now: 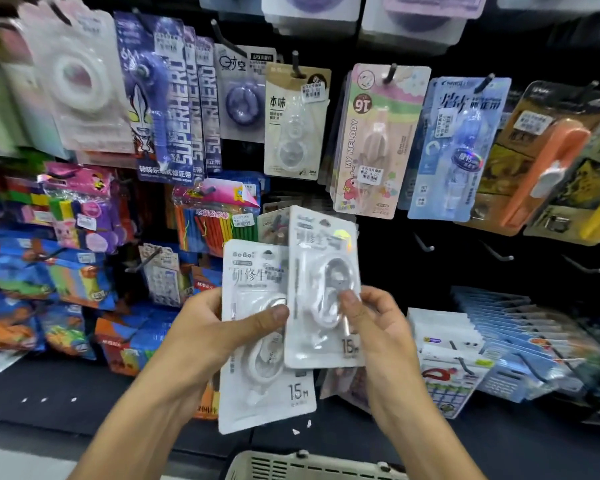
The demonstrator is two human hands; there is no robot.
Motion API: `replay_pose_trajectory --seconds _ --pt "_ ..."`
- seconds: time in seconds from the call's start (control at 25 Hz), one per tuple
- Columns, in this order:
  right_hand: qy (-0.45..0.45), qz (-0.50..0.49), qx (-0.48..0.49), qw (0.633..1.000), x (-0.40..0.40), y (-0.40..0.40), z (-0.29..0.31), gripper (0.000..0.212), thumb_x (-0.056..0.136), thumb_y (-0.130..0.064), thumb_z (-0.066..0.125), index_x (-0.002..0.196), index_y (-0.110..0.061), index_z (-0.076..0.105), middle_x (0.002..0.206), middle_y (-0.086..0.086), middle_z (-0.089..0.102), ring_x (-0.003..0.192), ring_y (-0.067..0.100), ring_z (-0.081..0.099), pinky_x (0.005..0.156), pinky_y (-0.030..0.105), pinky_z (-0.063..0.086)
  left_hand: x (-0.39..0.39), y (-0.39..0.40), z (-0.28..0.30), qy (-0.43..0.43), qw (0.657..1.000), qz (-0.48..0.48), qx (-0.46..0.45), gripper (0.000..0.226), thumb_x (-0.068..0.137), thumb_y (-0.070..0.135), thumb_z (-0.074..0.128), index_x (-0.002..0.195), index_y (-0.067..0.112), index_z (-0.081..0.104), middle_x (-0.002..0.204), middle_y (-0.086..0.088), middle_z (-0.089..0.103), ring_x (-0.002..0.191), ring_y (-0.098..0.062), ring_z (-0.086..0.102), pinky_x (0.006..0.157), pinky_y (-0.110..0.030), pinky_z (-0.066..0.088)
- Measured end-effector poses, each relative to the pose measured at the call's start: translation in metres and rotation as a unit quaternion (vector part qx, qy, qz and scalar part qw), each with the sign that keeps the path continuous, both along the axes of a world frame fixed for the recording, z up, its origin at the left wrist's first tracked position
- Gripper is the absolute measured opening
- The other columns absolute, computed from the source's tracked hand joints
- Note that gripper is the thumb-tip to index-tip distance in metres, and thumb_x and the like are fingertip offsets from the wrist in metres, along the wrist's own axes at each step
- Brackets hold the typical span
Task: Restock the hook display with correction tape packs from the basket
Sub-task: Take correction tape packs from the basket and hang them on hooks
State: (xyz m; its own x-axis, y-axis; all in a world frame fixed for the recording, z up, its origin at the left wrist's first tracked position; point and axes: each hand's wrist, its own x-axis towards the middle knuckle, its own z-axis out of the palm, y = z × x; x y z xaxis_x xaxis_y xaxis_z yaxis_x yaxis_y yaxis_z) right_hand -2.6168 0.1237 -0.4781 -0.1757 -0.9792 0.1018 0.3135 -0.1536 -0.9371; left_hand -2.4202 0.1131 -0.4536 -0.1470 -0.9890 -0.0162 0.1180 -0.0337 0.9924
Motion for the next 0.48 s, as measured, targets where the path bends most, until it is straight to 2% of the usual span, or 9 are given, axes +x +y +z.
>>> replay_pose_trajectory --seconds 0.08,0.16,0.24,0.32,0.4,0.44,0.48 --pt "0.08 -0.069 0.007 0.994 -0.012 -0.005 0.002 0.031 0.088 -0.032 0.073 0.109 -0.015 0.057 0.086 -0.004 0.078 0.064 0.015 0.072 0.049 0.033 0.056 0.002 0.0 0.001 0.004 0.998 0.055 -0.016 0.045 0.046 0.037 0.092 0.088 0.028 0.08 0.094 -0.003 0.081 0.08 -0.025 0.079 0.065 -0.037 0.06" --pt "0.156 -0.113 0.017 0.981 -0.017 -0.008 0.0 0.025 0.089 -0.037 0.073 0.105 -0.026 0.058 0.095 -0.002 0.078 0.08 0.02 0.075 0.068 0.041 0.059 0.007 -0.001 0.002 0.017 0.995 0.096 -0.037 0.045 0.044 0.04 0.086 0.088 0.03 0.081 0.092 0.001 0.081 0.078 -0.023 0.079 0.064 -0.035 0.059" --pt "0.205 -0.143 0.018 0.968 -0.016 -0.013 -0.004 0.026 0.088 -0.041 0.074 0.105 -0.034 0.056 0.1 -0.004 0.075 0.088 0.019 0.073 0.081 0.046 0.059 0.01 -0.001 0.004 0.036 0.993 0.101 -0.05 0.046 0.046 0.039 0.086 0.091 0.029 0.081 0.095 0.001 0.081 0.081 -0.023 0.079 0.069 -0.037 0.059" --pt "0.197 -0.143 0.047 0.969 -0.01 -0.022 -0.004 0.037 0.091 -0.035 0.072 0.119 -0.038 0.048 0.114 -0.009 0.067 0.091 0.023 0.073 0.083 0.049 0.059 0.008 -0.001 0.003 0.037 0.993 0.095 -0.055 0.046 0.048 0.04 0.086 0.092 0.029 0.081 0.095 0.0 0.081 0.082 -0.024 0.079 0.07 -0.038 0.059" --pt "0.16 -0.118 0.084 0.976 -0.004 -0.026 -0.005 0.059 0.094 -0.03 0.07 0.141 -0.037 0.035 0.136 -0.008 0.053 0.108 0.023 0.067 0.086 0.038 0.057 0.001 0.0 0.001 0.033 0.994 0.09 -0.054 0.042 0.049 0.038 0.086 0.091 0.029 0.081 0.093 0.0 0.081 0.081 -0.023 0.079 0.061 -0.034 0.06" --pt "0.181 -0.106 0.071 0.975 -0.002 -0.023 -0.009 0.064 0.092 -0.037 0.071 0.144 -0.038 0.035 0.142 -0.01 0.049 0.116 0.016 0.061 0.088 0.029 0.051 -0.003 0.0 -0.001 0.024 0.994 0.09 -0.058 0.038 0.052 0.037 0.087 0.089 0.03 0.081 0.091 0.001 0.081 0.08 -0.021 0.079 0.058 -0.029 0.06" --pt "0.195 -0.067 0.038 0.978 0.002 -0.017 -0.013 0.065 0.086 -0.05 0.074 0.142 -0.041 0.042 0.139 -0.015 0.052 0.116 0.007 0.06 0.088 0.021 0.049 -0.007 0.0 -0.002 0.008 0.993 0.094 -0.067 0.034 0.053 0.036 0.087 0.087 0.033 0.081 0.089 0.003 0.081 0.079 -0.018 0.079 0.057 -0.026 0.06"
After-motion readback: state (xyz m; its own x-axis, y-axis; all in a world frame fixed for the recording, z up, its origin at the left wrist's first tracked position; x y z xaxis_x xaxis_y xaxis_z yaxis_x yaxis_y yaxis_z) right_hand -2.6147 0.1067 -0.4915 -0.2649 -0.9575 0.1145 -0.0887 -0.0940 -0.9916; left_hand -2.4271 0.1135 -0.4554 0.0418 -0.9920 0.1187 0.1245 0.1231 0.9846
